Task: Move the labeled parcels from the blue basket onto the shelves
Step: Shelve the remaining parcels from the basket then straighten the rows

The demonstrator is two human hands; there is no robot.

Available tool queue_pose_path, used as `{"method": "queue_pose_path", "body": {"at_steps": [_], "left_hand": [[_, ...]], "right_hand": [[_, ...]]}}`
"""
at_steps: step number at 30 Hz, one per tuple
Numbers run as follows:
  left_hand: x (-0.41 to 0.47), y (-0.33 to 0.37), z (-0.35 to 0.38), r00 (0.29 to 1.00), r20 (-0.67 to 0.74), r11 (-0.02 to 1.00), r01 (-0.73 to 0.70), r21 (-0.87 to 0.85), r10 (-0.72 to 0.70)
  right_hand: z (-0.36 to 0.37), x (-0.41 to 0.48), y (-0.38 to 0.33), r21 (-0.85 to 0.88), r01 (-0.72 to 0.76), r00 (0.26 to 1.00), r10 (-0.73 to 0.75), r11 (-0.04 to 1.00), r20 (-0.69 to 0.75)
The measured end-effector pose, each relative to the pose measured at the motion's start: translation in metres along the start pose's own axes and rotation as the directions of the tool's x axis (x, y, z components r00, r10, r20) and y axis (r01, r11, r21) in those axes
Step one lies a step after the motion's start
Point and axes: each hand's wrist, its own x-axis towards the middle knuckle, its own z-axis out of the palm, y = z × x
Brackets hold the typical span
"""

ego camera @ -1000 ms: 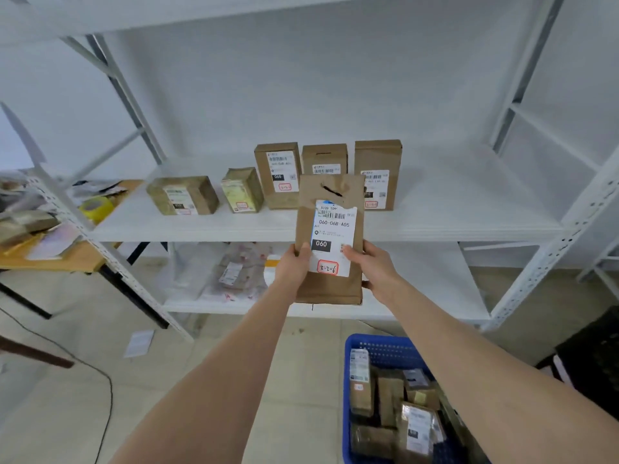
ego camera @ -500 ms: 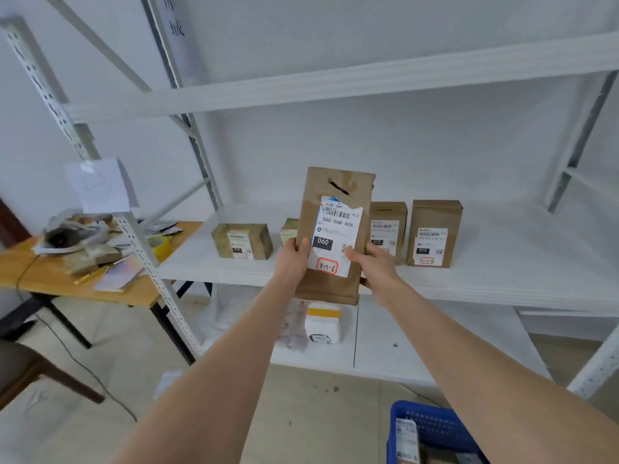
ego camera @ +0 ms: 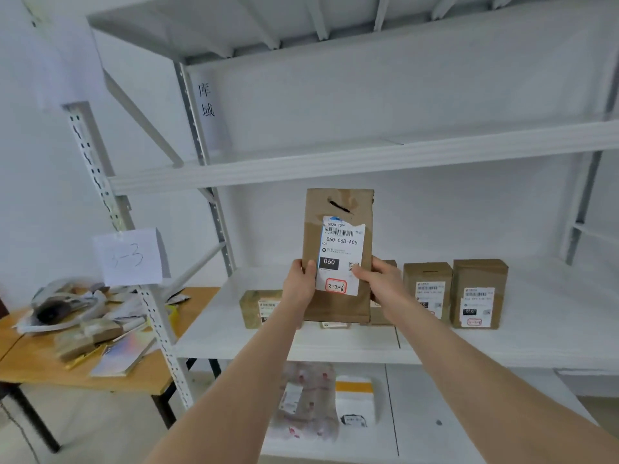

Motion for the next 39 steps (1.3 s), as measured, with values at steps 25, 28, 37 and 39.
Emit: {"method": "queue_pose_path", "body": {"at_steps": [25, 28, 37, 39], "left_hand": [[0.082, 0.003, -0.177, 0.984, 0.004, 0.979, -0.179, -0.1, 0.18], [0.087, 0.008, -0.194, 0.977, -0.015, 0.973, -0.212, -0.09, 0.211], [0.112, 0.022, -0.253, 0.957, -0.006, 0.955, -0.289, -0.065, 0.29], [0.114, 0.025, -0.263, 0.953, -0.004, 0.95, -0.301, -0.082, 0.302]], "right_hand": [[0.192, 0.012, -0.058, -0.014, 0.211, 0.977, -0.211, 0.977, -0.04], [0.208, 0.011, -0.069, -0.016, 0.245, 0.968, -0.245, 0.97, -0.057], [0.266, 0.022, -0.091, 0.0, 0.323, 0.941, -0.321, 0.946, -0.109], [0.276, 0.024, -0.095, 0.001, 0.337, 0.935, -0.334, 0.942, -0.115]]}}
